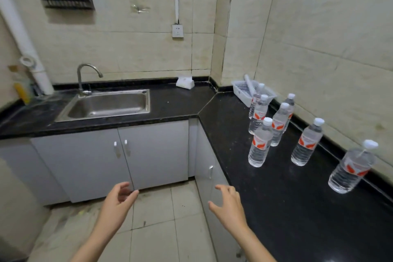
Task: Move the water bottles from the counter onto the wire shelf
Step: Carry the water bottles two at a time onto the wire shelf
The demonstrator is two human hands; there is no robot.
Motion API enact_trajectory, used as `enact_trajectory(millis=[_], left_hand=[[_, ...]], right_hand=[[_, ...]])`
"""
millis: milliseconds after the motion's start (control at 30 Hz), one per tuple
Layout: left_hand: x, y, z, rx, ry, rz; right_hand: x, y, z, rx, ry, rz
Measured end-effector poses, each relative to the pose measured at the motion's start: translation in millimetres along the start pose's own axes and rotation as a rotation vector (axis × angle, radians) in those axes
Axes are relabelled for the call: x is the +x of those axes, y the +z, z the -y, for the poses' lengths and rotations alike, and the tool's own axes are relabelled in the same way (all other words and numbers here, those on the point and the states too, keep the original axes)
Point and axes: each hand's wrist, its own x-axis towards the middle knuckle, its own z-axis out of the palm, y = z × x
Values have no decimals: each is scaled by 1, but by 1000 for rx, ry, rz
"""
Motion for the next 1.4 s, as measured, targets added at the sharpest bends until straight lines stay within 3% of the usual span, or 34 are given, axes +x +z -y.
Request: enact_trajectory(millis=[267,533,733,1100,1400], left_hand=[[136,14,18,-5,-39,1],[289,61,-12,-53,14,155],[345,131,-24,-32,10,338],[425,311,-105,4,73,629],[465,412,-145,129,114,789]], right_hand=[[122,17,25,4,22,-24],[238,10,57,-17,154,-133],[278,5,39,53,312,-193],[384,-62,-56,396,577,-699],[431,-85,-84,538,705,-858]])
